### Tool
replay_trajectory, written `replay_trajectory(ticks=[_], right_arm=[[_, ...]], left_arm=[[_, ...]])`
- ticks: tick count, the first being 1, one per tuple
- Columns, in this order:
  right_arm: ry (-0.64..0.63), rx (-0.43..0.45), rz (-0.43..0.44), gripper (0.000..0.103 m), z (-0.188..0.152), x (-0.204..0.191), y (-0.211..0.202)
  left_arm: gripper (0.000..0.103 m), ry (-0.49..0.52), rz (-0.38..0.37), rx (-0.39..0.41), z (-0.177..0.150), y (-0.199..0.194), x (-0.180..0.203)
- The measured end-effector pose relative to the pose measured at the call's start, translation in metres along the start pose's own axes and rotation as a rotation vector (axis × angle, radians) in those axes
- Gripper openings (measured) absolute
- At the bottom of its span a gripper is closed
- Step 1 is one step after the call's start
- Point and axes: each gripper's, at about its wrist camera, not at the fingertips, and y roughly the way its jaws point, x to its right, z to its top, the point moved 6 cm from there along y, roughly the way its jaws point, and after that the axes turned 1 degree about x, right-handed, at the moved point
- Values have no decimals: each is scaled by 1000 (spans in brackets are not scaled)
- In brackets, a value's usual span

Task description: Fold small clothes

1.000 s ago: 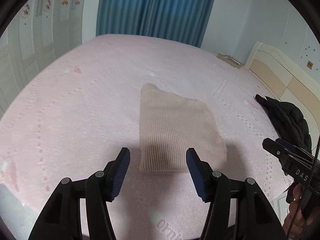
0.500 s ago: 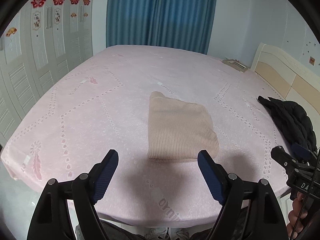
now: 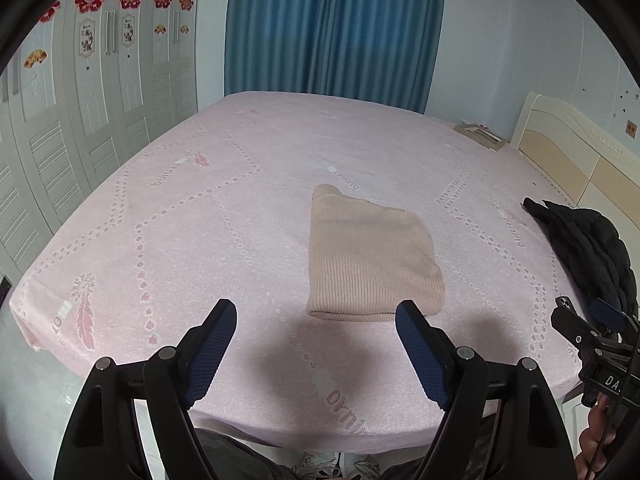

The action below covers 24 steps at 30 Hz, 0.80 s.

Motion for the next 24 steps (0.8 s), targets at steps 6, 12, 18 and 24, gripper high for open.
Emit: replay_trajectory(ticks=[6, 12, 18, 24], right_arm=[[5, -3, -4, 100, 2, 1, 1], [26, -15, -4, 100, 5, 5, 4], [37, -5, -5, 100, 8, 8, 2], [41, -6, -9, 100, 9, 10, 1]], left_arm=[[81, 6, 4, 7, 0, -3, -1], [81, 10, 10, 15, 2, -4, -1], [81, 14, 2, 20, 4, -7, 1], [81, 17, -5, 13, 4, -5, 2]])
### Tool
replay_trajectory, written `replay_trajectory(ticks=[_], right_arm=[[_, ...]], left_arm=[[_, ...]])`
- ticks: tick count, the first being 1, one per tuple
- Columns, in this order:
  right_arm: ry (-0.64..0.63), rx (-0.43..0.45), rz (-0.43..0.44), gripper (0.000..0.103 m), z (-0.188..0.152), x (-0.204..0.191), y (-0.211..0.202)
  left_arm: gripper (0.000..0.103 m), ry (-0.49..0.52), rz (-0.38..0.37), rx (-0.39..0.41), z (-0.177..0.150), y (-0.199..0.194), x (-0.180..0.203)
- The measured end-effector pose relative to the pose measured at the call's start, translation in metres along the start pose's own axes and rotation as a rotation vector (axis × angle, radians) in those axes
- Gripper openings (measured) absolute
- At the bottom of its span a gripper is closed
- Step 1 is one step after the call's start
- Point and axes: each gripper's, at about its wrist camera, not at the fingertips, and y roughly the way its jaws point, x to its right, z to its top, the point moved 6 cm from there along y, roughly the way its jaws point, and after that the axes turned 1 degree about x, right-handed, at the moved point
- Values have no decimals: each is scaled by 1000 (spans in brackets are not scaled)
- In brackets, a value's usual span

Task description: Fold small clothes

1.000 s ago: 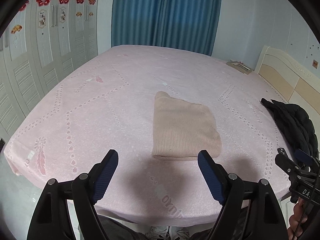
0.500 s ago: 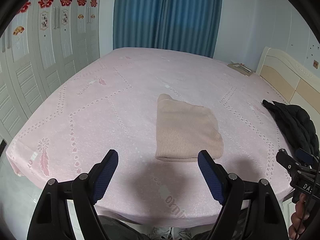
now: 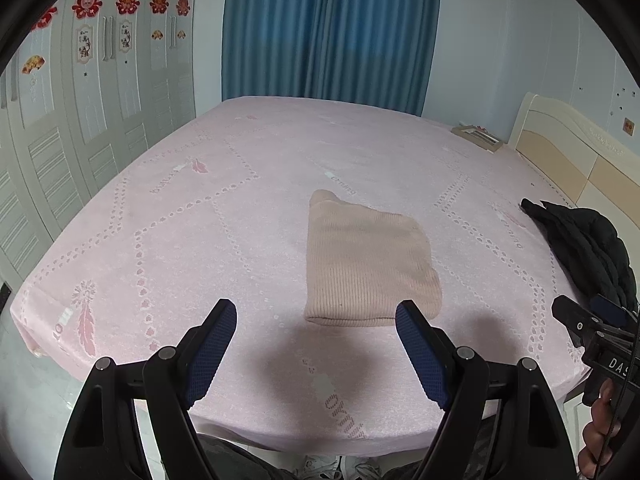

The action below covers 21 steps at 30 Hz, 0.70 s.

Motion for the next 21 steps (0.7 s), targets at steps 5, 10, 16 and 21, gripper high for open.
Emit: replay_trajectory(ticks=[5, 10, 16, 21], right_arm=[[-1, -4, -3, 100, 1, -1, 0], [3, -7, 1, 100, 1, -1, 0], [-1, -8, 0, 100, 0, -2, 0], [2, -11, 3, 100, 0, -1, 1]], left_arm=[[81, 1, -2, 3, 2, -1, -2], [81, -2, -5, 3, 2, -1, -3], [81, -3, -6, 0, 1, -2, -4], [81, -7, -7, 3, 2, -3, -5]])
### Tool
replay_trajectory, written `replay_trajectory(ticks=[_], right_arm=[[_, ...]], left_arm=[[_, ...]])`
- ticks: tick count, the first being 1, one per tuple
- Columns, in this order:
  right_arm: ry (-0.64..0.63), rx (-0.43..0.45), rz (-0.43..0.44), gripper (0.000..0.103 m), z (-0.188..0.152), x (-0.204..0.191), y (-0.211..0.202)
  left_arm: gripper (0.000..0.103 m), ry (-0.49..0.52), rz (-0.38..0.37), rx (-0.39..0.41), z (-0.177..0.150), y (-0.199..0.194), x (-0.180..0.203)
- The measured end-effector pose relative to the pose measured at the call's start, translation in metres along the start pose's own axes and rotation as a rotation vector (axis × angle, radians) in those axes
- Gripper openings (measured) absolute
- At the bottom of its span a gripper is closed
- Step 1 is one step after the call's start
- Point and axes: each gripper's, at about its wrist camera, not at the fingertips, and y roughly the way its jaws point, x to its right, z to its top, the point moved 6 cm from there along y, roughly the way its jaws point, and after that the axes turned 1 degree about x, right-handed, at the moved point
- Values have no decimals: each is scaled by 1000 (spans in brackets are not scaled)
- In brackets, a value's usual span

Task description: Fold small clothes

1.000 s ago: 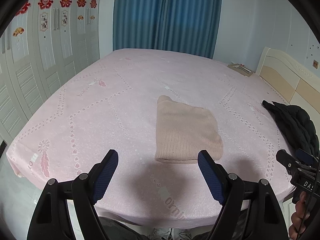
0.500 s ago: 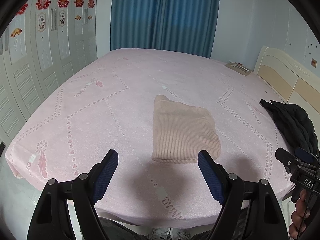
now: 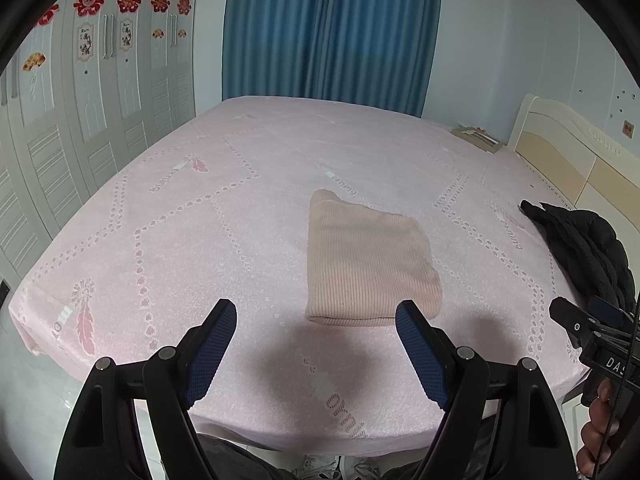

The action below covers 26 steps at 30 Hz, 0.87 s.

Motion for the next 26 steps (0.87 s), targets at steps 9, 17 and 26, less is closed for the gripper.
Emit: replay_trajectory(ticks=[9, 17, 26], right_arm=[[2, 1, 3, 100, 1, -1, 0], [-5, 14, -4, 100, 4, -2, -3], [-8, 17, -5, 100, 6, -3, -1]], left_arm=[[81, -5, -6, 6, 3, 0, 1], [81, -4, -7, 5, 3, 2, 0], [81, -7, -7, 11, 8, 2, 1]])
